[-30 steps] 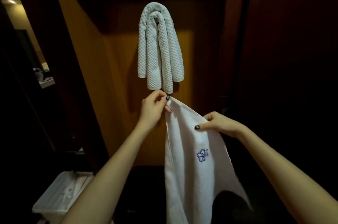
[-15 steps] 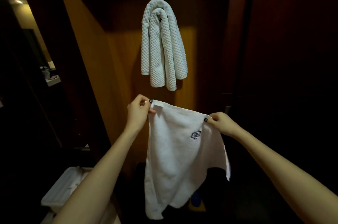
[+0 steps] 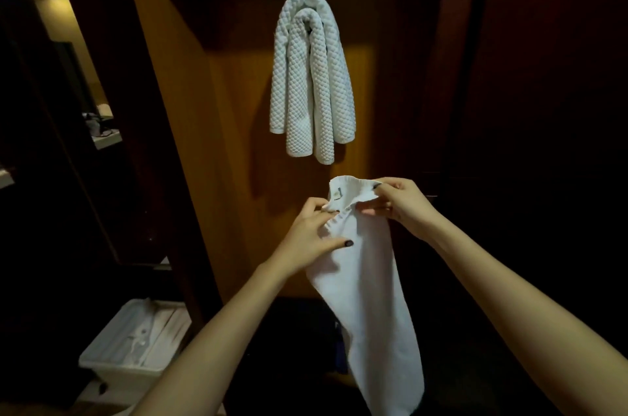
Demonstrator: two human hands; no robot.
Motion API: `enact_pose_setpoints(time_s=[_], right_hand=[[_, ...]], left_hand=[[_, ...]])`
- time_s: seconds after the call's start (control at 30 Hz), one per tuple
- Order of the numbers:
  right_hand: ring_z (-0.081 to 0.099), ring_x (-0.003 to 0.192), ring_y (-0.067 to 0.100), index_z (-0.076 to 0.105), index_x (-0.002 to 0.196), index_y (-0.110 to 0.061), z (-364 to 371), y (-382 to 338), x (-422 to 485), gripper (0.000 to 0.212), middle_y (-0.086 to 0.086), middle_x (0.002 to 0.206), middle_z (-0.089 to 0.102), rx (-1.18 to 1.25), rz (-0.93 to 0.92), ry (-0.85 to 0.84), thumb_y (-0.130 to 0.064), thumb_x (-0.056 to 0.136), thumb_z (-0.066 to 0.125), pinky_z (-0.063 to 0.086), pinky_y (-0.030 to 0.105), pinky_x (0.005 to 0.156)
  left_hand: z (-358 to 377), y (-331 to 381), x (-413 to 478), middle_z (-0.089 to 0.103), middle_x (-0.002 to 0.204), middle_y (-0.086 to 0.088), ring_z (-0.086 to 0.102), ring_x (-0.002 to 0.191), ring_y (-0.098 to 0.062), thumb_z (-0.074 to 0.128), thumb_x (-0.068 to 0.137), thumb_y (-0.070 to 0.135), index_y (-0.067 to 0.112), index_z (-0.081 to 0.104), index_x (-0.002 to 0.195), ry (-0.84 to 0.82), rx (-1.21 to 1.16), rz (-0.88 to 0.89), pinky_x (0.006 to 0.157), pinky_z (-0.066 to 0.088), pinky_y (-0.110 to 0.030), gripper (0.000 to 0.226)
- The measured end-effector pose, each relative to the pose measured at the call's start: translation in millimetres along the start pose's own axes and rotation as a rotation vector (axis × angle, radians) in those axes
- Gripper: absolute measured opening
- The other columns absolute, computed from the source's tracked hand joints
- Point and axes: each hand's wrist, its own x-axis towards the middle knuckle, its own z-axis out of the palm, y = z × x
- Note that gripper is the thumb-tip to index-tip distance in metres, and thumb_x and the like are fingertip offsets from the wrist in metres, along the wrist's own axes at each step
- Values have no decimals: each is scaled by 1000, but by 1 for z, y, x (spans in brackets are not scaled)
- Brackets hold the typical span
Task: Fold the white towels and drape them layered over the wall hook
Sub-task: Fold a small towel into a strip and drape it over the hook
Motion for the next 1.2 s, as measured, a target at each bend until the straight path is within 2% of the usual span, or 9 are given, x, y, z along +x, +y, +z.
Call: enact_pose_setpoints(time_s=[0.13,0.37,0.57,0.67,0.77,0.9,1.0,1.1,1.2], right_hand=[[73,93,27,67,100,8,-21,-4,-6,24,20,95,74,-17,-39,-14,-8,101,49,60,29,80],[73,92,26,64,75,-4,-47,-5,-18,31,12,82,74,-66,-103,68,-15,101,52,60,30,81],[74,91,24,62,101,15,-60,-6,-22,29,21,97,73,-96,-128,131,-14,98,58,60,28,75],[73,83,16,70,105,1,-68,-7,-27,16,10,90,76,-219,-121,64,-6,89,68,54,21,67],[67,61,7,72,89,-4,-67,-4,-28,8,1,69,72,-466,-142,141,-9,91,67,50,21,59],[60,59,10,64,70,-20,-68,-1,-29,26,-1,65,64,-762,-231,271,-28,95,62,43,28,56],[53,67,16,51,68,-22,-70,-5,-29,31,0,75,56,-939,-250,200,-35,96,58,40,33,60],[55,67,13,53,77,-21,-70,-11,-29,21,5,78,62,-844,-245,91,-30,93,65,41,30,59],[63,84,-1,61,96,-38,-68,-18,-32,23,-13,99,66,-741,-271,-73,-17,91,68,49,14,70]], left_hand=[[2,-9,2,49,109,4,51,102,-11,68,89,15,4,73,97,46,26,13,83,34,-5,15],[8,-19,6,52,103,1,53,98,-14,67,87,5,1,71,86,-2,-3,-48,79,38,-18,6],[-3,-8,20,62,77,4,56,74,-2,65,88,3,23,65,76,191,-314,-78,67,40,-9,24],[-14,-13,27,61,72,8,53,67,7,66,88,3,23,66,75,266,-387,-109,64,40,-9,23],[-18,-18,30,62,72,12,53,69,6,65,90,8,26,68,76,255,-399,-104,66,41,-10,23],[-19,-16,33,66,71,16,57,71,8,67,89,9,24,68,74,292,-463,-122,67,43,-7,22],[-26,-17,37,69,73,15,61,72,7,68,88,9,22,70,75,332,-498,-146,67,46,-9,18],[-32,-17,42,69,77,11,61,74,7,68,89,12,22,70,78,353,-487,-160,66,48,-10,15],[-35,-16,47,66,78,8,59,71,8,68,89,9,24,67,76,402,-471,-184,66,46,-9,19]])
